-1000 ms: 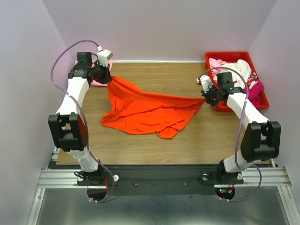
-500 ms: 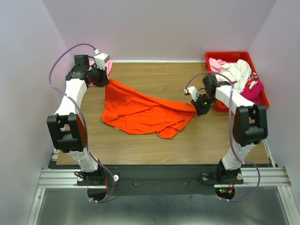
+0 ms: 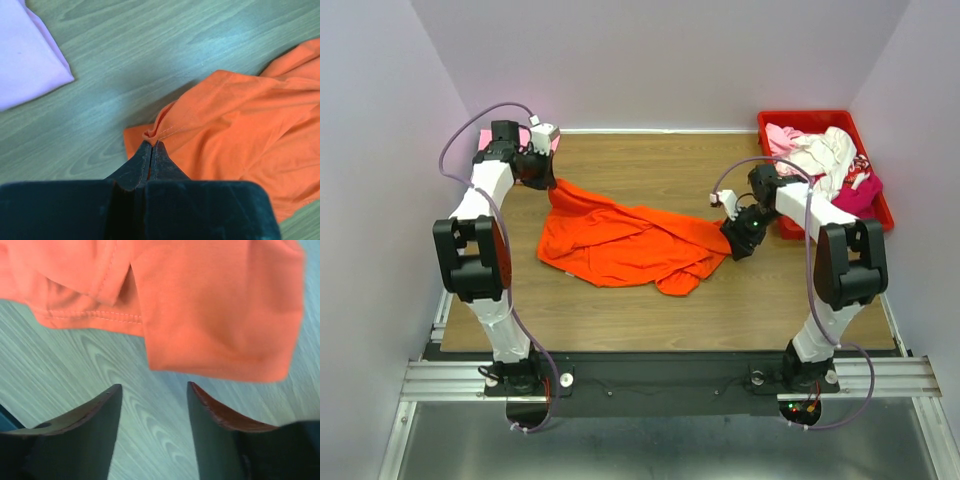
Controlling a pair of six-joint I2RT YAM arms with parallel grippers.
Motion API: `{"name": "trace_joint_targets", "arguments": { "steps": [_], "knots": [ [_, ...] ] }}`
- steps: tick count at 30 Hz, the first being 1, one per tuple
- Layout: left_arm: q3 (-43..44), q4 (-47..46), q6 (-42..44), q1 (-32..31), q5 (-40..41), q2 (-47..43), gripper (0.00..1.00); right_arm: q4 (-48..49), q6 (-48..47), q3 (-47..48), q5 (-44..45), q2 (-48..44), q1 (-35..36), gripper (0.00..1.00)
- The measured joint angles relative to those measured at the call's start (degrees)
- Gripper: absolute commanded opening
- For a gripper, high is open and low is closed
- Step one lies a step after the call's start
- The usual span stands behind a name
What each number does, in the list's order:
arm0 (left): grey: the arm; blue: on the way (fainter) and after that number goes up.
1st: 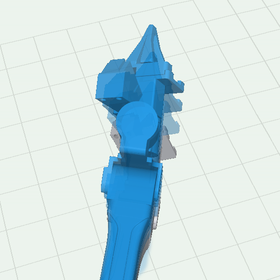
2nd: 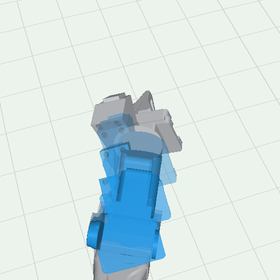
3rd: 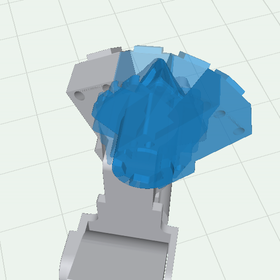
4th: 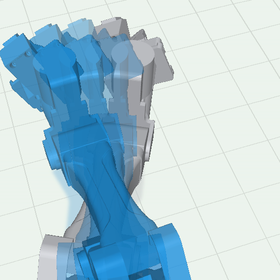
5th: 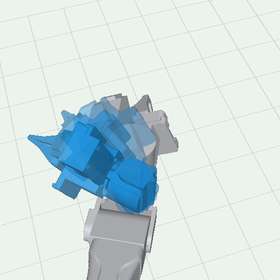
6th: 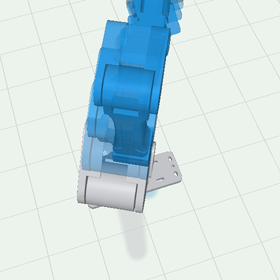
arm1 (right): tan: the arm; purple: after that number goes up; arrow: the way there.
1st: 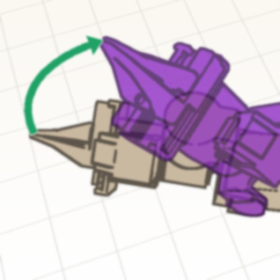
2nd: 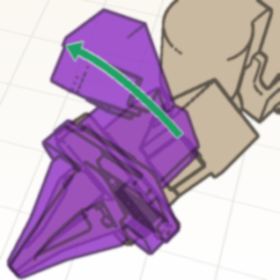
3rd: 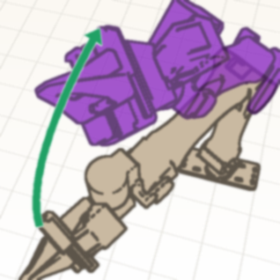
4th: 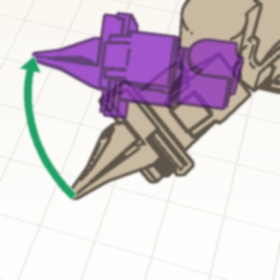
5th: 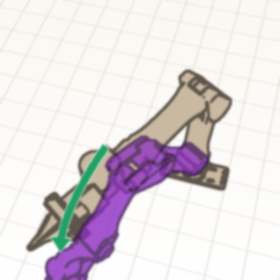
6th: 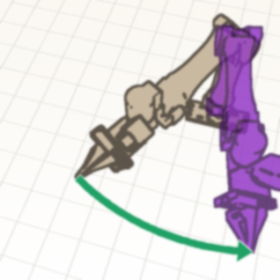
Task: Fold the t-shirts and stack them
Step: Flatten the tshirt out
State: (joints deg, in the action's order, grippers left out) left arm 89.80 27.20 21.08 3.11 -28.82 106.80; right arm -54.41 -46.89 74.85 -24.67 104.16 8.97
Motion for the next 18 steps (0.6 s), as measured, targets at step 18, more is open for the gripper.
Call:
{"name": "trace_joint_targets", "arguments": {
  "steps": [18],
  "knots": [
    [3.15, 0.09, -3.63, 1.14, -0.28, 9.9, 0.0, 30.12, 23.45, -32.7, 11.67, -29.09, 2.67, 0.56]
  ]
}}
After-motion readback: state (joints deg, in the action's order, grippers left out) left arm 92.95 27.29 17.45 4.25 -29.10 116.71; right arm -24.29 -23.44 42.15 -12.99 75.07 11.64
